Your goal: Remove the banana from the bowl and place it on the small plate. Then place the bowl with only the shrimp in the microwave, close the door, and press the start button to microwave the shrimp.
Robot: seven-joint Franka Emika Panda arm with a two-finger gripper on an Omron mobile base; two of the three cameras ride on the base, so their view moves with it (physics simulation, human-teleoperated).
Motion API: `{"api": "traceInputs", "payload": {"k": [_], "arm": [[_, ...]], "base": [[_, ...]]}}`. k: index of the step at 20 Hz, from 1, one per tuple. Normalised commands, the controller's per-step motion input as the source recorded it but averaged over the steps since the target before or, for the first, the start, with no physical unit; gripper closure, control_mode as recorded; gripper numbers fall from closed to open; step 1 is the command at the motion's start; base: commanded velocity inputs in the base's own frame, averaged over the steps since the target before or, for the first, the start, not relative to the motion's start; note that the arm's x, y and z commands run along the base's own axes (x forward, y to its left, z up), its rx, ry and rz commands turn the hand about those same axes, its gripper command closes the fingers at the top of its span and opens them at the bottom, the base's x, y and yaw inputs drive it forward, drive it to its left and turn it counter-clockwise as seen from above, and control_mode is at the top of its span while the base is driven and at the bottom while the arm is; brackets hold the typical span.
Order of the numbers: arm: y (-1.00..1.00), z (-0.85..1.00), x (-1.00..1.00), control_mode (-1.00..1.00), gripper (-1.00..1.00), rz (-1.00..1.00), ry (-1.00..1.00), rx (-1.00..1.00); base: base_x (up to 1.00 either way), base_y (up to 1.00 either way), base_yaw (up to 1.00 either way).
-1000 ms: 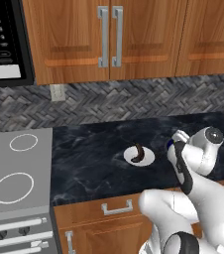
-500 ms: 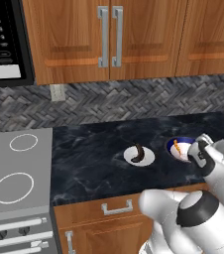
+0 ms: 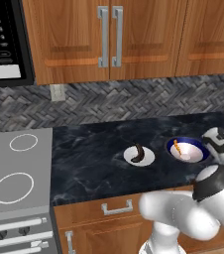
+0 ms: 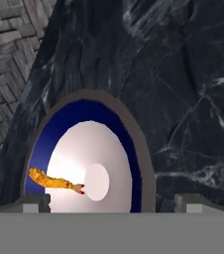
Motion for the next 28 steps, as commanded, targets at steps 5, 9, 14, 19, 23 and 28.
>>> {"api": "traceInputs", "payload": {"k": [5, 9, 14, 19, 23, 28], "arm": [[-0.01, -0.18, 0.19, -1.0, -1.0, 0.2, 0.0, 0.1], [-0.1, -0.14, 0.0, -1.0, -1.0, 0.06, 0.0, 0.11], [-0.02, -0.16, 0.08, -1.0, -1.0, 0.0, 0.0, 0.05], [0.0, -0.34, 0.45, -1.0, -1.0, 0.05, 0.0, 0.04], [0.0, -0.44, 0.47, -1.0, -1.0, 0.05, 0.0, 0.01], [-0.14, -0.44, 0.3, -1.0, -1.0, 0.01, 0.0, 0.06]], "base": [[0.0, 0.0, 0.0], [0.0, 0.0, 0.0], [0.0, 0.0, 0.0], [0.0, 0.0, 0.0], [0.0, 0.0, 0.0], [0.0, 0.0, 0.0]]}}
